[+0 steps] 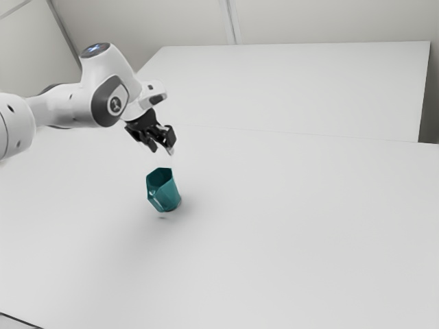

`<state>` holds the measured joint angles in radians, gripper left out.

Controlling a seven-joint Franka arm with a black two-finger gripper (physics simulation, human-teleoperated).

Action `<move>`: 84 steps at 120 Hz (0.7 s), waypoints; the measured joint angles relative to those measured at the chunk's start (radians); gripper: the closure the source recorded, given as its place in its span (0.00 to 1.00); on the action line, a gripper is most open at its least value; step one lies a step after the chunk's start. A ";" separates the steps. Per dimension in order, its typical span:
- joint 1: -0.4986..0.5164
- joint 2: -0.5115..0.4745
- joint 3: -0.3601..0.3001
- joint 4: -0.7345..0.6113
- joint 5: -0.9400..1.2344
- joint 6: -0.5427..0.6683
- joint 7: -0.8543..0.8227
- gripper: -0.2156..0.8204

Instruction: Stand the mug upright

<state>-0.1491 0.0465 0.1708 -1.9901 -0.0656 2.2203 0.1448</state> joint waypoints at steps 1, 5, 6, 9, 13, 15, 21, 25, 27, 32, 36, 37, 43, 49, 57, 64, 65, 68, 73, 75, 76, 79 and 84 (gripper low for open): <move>0.000 -0.003 0.000 0.001 0.002 -0.003 0.000 0.51; 0.001 -0.017 0.000 0.007 0.012 -0.015 0.002 0.47; 0.001 -0.020 0.000 0.010 0.014 -0.019 0.003 0.46; 0.001 -0.029 0.000 0.021 0.021 -0.031 0.005 0.43; 0.001 -0.042 0.000 0.039 0.034 -0.050 0.008 0.40; 0.000 -0.048 0.001 0.048 0.041 -0.060 0.010 0.39; -0.001 -0.076 0.001 0.063 0.062 -0.088 0.015 0.36; -0.002 -0.096 0.001 0.071 0.080 -0.107 0.018 0.34; -0.002 -0.103 0.002 0.080 0.088 -0.118 0.019 0.33; -0.002 -0.113 0.004 0.113 0.104 -0.150 0.023 0.31; 0.001 -0.118 0.003 0.137 0.118 -0.176 0.025 0.30; 0.002 -0.119 0.004 0.142 0.122 -0.181 0.026 0.30; 0.003 -0.121 0.006 0.169 0.142 -0.214 0.029 0.29; 0.005 -0.123 0.008 0.198 0.156 -0.245 0.033 0.27; 0.005 -0.131 0.010 0.224 0.172 -0.281 0.036 0.26; 0.004 -0.139 0.013 0.237 0.183 -0.308 0.040 0.25; 0.004 -0.139 0.013 0.241 0.184 -0.312 0.040 0.25; 0.004 -0.140 0.014 0.250 0.187 -0.324 0.041 0.25; 0.005 -0.142 0.014 0.264 0.192 -0.344 0.043 0.25; 0.005 -0.144 0.014 0.267 0.194 -0.350 0.043 0.25; 0.005 -0.144 0.014 0.268 0.196 -0.353 0.044 0.25; 0.004 -0.147 0.014 0.271 0.199 -0.362 0.044 0.24; 0.003 -0.150 0.016 0.275 0.203 -0.375 0.046 0.24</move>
<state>-0.1459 -0.1034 0.1869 -1.7148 0.1373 1.8455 0.1905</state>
